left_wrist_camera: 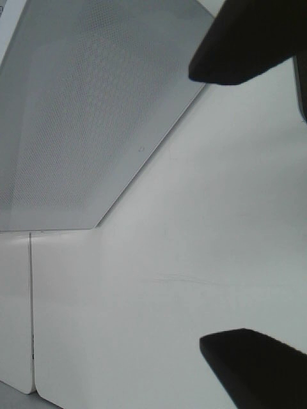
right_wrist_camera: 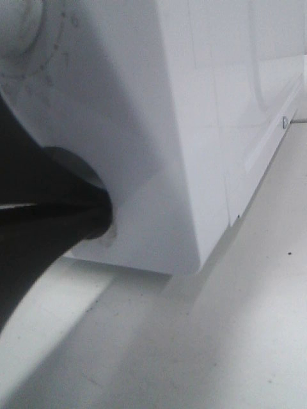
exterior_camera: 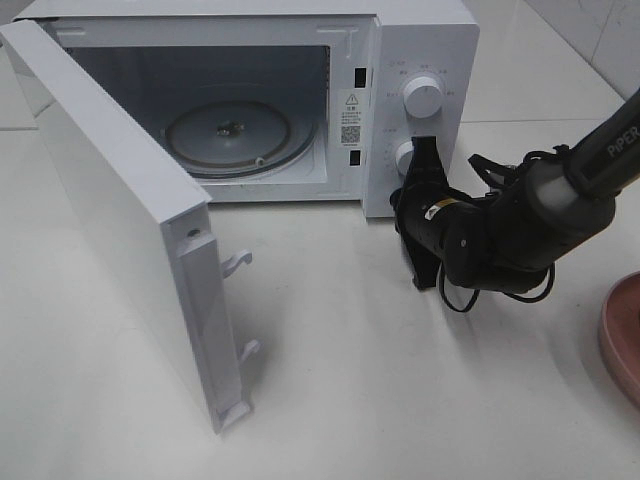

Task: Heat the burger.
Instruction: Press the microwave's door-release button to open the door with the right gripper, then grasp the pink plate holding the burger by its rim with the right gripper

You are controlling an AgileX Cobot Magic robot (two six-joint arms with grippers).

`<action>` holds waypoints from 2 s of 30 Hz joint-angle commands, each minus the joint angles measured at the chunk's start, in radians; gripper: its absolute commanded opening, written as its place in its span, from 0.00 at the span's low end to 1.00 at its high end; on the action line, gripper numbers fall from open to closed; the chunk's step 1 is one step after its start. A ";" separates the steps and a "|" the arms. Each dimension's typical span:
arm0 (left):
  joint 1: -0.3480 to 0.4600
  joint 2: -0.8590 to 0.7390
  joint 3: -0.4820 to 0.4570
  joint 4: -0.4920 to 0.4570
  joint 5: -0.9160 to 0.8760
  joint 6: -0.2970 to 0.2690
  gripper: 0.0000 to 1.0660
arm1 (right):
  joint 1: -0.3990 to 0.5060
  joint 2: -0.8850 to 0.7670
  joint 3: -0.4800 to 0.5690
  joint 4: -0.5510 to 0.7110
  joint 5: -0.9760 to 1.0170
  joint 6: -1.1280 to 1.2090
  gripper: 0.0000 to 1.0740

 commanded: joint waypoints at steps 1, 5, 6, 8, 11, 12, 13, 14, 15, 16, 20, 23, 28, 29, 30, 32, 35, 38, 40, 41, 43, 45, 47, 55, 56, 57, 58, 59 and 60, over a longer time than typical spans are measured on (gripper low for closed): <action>0.002 -0.007 0.002 -0.009 0.002 -0.003 0.91 | -0.021 -0.018 -0.002 -0.038 -0.063 -0.024 0.00; 0.002 -0.007 0.002 -0.009 0.002 -0.003 0.91 | -0.021 -0.025 0.015 -0.039 -0.067 -0.022 0.00; 0.002 -0.007 0.002 -0.009 0.002 -0.003 0.91 | -0.021 -0.027 0.027 -0.038 -0.068 -0.010 0.00; 0.002 -0.007 0.002 -0.009 0.002 -0.003 0.91 | -0.021 -0.033 0.042 -0.039 -0.073 -0.003 0.00; 0.002 -0.007 0.002 -0.009 0.002 -0.003 0.91 | -0.021 -0.048 0.070 -0.038 -0.099 0.011 0.00; 0.002 -0.007 0.002 -0.009 0.002 -0.003 0.91 | -0.020 -0.052 0.077 -0.038 -0.101 0.014 0.00; 0.002 -0.007 0.002 -0.009 0.002 -0.003 0.91 | -0.020 -0.052 0.077 -0.038 -0.101 0.014 0.00; 0.002 -0.007 0.002 -0.009 0.002 -0.003 0.91 | -0.011 -0.062 0.091 -0.037 -0.107 0.024 0.00; 0.002 -0.007 0.002 -0.009 0.002 -0.003 0.91 | 0.000 -0.066 0.101 -0.038 -0.106 0.033 0.00; 0.002 -0.007 0.002 -0.009 0.002 -0.003 0.91 | 0.000 -0.066 0.101 -0.038 -0.106 0.033 0.00; 0.002 -0.007 0.002 -0.009 0.002 -0.003 0.91 | 0.022 -0.076 0.118 -0.039 -0.098 0.041 0.00; 0.002 -0.007 0.002 -0.009 0.002 -0.003 0.91 | 0.039 -0.098 0.135 -0.040 -0.080 0.040 0.00; 0.002 -0.007 0.002 -0.009 0.002 -0.003 0.91 | 0.049 -0.121 0.167 -0.041 -0.062 0.040 0.00; 0.002 -0.007 0.002 -0.009 0.002 -0.003 0.91 | 0.049 -0.127 0.178 -0.041 -0.060 0.038 0.00; 0.002 -0.007 0.002 -0.009 0.002 -0.003 0.91 | 0.049 -0.127 0.178 -0.041 -0.060 0.038 0.00; 0.002 -0.007 0.002 -0.009 0.002 -0.003 0.91 | 0.049 -0.145 0.204 -0.041 -0.060 0.036 0.00; 0.002 -0.007 0.002 -0.009 0.002 -0.003 0.91 | 0.049 -0.175 0.242 -0.047 -0.059 0.027 0.00; 0.002 -0.007 0.002 -0.009 0.002 -0.003 0.91 | 0.049 -0.212 0.279 -0.068 -0.056 0.009 0.00; 0.002 -0.007 0.002 -0.009 0.002 -0.003 0.91 | 0.049 -0.255 0.318 -0.105 -0.049 0.006 0.00; 0.002 -0.007 0.002 -0.009 0.002 -0.003 0.91 | 0.049 -0.255 0.318 -0.105 -0.049 0.006 0.00; 0.002 -0.007 0.002 -0.009 0.002 -0.003 0.91 | 0.049 -0.284 0.338 -0.128 -0.021 0.005 0.00; 0.002 -0.007 0.002 -0.009 0.002 -0.003 0.91 | 0.049 -0.329 0.364 -0.146 0.027 -0.031 0.00; 0.002 -0.007 0.002 -0.009 0.002 -0.003 0.91 | 0.049 -0.363 0.378 -0.146 0.069 -0.074 0.00; 0.002 -0.007 0.002 -0.009 0.002 -0.003 0.91 | 0.049 -0.486 0.398 -0.152 0.262 -0.278 0.01; 0.002 -0.007 0.002 -0.009 0.002 -0.003 0.91 | 0.049 -0.501 0.398 -0.153 0.283 -0.303 0.01; 0.002 -0.007 0.002 -0.009 0.002 -0.003 0.91 | 0.049 -0.501 0.398 -0.153 0.283 -0.303 0.01; 0.002 -0.007 0.002 -0.009 0.002 -0.003 0.91 | 0.049 -0.529 0.398 -0.153 0.327 -0.366 0.01; 0.002 -0.007 0.002 -0.009 0.002 -0.003 0.91 | 0.049 -0.540 0.398 -0.153 0.346 -0.401 0.01; 0.002 -0.007 0.002 -0.009 0.002 -0.003 0.91 | 0.049 -0.540 0.398 -0.153 0.346 -0.401 0.01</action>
